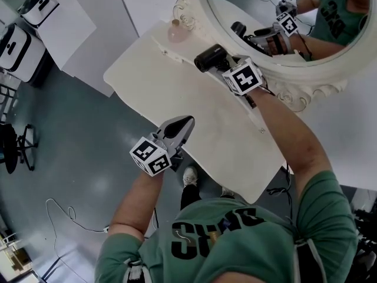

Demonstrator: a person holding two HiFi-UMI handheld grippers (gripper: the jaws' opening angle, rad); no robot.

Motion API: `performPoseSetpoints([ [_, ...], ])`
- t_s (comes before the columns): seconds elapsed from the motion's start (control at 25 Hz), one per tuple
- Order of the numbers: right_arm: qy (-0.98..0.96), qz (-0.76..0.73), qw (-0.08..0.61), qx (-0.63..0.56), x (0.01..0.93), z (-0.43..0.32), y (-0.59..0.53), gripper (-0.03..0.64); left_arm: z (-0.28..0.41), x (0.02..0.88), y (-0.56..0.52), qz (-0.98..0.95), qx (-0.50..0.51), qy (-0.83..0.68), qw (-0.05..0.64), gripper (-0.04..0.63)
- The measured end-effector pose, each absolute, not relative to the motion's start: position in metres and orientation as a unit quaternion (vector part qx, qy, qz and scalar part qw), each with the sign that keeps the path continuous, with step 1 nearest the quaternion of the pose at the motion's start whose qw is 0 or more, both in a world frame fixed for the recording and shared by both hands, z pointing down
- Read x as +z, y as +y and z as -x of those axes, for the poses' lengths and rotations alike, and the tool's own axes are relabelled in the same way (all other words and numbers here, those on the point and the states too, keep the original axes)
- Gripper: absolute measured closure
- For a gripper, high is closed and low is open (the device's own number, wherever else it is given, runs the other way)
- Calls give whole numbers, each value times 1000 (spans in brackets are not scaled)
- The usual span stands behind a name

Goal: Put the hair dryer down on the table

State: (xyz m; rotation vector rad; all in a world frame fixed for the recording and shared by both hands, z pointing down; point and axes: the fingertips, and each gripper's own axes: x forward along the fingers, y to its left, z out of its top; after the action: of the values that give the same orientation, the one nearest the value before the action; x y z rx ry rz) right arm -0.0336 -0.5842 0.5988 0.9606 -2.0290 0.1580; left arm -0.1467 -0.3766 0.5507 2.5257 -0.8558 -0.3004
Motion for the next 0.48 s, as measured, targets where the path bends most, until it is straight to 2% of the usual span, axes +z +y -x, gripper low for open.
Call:
performPoseSetpoints([
  [0.2, -848, -381, 363, 65, 540, 24, -547, 318, 142, 522, -369, -917, -108, -317, 216, 584],
  [0.48, -889, -369, 261, 71, 457, 9, -491, 365, 118, 468, -353, -922, -109, -319, 190, 584],
])
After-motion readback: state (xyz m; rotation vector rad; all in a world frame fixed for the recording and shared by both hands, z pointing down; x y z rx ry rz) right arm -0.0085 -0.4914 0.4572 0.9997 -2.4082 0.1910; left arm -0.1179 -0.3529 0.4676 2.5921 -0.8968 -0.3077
